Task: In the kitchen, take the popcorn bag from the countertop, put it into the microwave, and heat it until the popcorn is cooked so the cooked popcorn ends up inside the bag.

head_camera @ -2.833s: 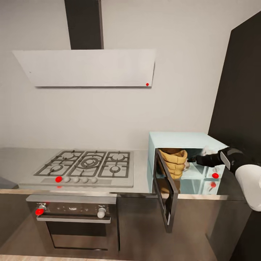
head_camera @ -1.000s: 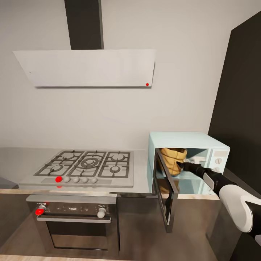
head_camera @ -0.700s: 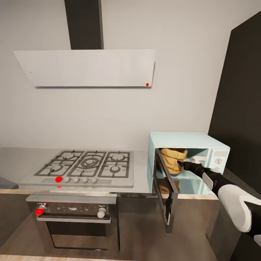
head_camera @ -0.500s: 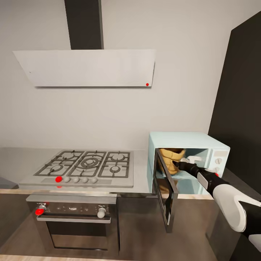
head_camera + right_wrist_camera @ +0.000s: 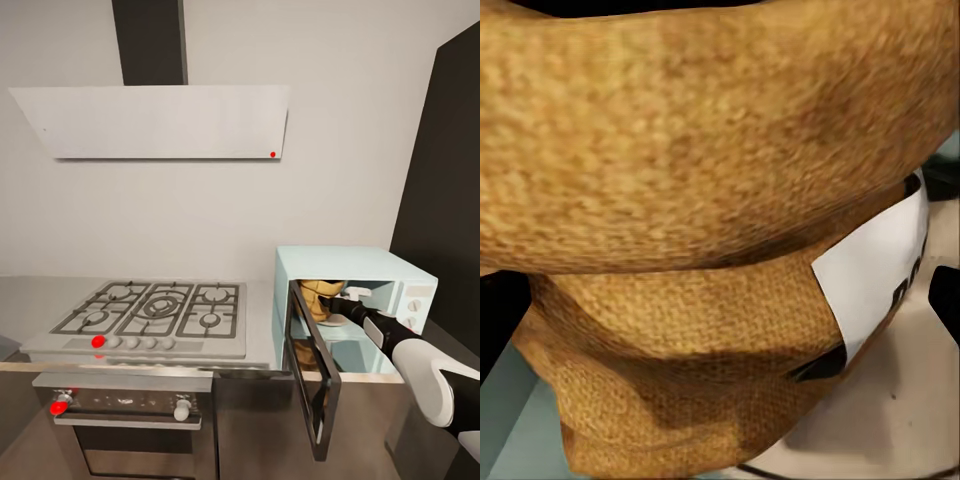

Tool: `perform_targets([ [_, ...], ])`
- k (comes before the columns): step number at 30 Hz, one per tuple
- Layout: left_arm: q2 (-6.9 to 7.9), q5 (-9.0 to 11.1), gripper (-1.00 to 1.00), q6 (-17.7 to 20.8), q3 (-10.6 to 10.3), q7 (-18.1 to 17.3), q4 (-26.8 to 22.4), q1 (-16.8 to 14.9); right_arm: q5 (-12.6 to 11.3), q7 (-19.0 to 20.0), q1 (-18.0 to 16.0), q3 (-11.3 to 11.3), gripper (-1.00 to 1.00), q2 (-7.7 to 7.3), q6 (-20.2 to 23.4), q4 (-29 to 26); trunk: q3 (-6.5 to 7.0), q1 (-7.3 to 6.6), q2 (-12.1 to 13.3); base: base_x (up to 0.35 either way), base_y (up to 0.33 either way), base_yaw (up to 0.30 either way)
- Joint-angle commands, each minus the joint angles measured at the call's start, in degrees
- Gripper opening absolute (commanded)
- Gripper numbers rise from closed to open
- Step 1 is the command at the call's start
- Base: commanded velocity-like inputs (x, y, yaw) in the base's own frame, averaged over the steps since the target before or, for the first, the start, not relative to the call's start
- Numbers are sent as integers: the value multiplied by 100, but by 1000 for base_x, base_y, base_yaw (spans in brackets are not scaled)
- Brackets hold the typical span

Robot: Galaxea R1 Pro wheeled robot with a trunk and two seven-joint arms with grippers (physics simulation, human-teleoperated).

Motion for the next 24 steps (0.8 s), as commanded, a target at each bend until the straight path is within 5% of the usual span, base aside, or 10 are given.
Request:
perform_targets([
  [1,-2,-1,100,-7,41,5,-7,3,30,27,-5,-42,100,-6,-7,3,-6,1,-4,14,0,0],
  [24,4,-4,100,-8,33,-4,-13,2,47,-289,-7,-45,100,-61,-15,103,-6,1,-4,30,0,0],
])
